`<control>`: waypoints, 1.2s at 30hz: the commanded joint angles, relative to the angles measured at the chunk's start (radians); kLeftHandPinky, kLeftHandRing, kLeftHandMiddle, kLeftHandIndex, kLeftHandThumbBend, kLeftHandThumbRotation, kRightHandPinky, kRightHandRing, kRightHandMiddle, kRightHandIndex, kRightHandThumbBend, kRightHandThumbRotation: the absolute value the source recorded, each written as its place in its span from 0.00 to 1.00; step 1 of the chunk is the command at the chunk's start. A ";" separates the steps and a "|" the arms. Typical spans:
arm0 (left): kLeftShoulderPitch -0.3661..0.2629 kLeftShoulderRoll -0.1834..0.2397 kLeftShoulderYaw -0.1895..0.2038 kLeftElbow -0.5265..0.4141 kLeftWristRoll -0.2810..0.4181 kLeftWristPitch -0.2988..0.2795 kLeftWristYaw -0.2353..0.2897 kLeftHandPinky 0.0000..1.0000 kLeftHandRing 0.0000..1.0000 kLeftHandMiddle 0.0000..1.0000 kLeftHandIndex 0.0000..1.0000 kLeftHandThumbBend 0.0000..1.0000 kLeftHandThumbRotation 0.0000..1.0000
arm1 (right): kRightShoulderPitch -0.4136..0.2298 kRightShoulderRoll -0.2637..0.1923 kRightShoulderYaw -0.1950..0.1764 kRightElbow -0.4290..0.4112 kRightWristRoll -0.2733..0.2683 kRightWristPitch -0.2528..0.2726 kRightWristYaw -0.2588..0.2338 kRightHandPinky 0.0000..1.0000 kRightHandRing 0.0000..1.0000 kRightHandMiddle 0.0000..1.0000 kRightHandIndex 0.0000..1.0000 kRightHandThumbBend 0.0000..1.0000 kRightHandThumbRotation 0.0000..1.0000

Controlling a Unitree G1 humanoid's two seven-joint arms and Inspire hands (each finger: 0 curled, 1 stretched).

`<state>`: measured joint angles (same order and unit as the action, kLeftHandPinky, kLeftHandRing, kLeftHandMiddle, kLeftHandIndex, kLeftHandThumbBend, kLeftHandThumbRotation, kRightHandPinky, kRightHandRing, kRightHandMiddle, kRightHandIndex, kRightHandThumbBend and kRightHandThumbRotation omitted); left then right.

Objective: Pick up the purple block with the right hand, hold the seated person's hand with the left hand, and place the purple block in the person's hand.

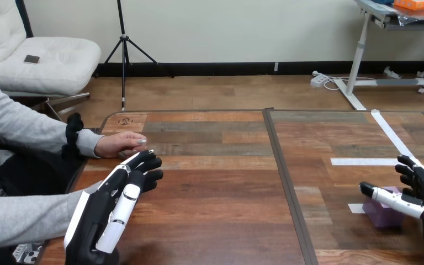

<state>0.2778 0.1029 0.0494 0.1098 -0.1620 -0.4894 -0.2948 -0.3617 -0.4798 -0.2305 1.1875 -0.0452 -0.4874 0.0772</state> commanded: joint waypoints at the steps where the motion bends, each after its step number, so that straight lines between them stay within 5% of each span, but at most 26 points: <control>1: -0.051 0.003 -0.002 -0.036 -0.008 -0.004 -0.003 0.81 0.79 0.81 0.80 0.43 0.80 | -0.050 -0.031 0.029 -0.007 -0.024 0.004 -0.015 0.92 0.94 0.92 0.92 1.00 0.22; 7: -0.054 0.003 -0.002 -0.035 -0.005 -0.001 -0.002 0.81 0.79 0.81 0.81 0.43 0.80 | -0.050 -0.033 0.047 -0.002 -0.047 0.015 -0.034 0.89 0.92 0.91 0.92 1.00 0.21; 22: -0.057 0.004 -0.001 -0.032 -0.007 -0.001 -0.003 0.81 0.79 0.81 0.81 0.44 0.80 | -0.040 -0.026 0.058 -0.015 -0.042 0.026 0.007 0.88 0.92 0.92 0.92 1.00 0.13; 36: -0.055 0.002 0.000 -0.038 -0.011 0.001 -0.003 0.81 0.79 0.80 0.81 0.43 0.80 | -0.037 -0.028 0.095 -0.017 -0.077 0.044 -0.034 0.86 0.90 0.91 0.90 1.00 0.03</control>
<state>0.2771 0.1038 0.0494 0.1098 -0.1647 -0.4809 -0.2974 -0.3683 -0.5093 -0.1606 1.1799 -0.1100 -0.4642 0.0446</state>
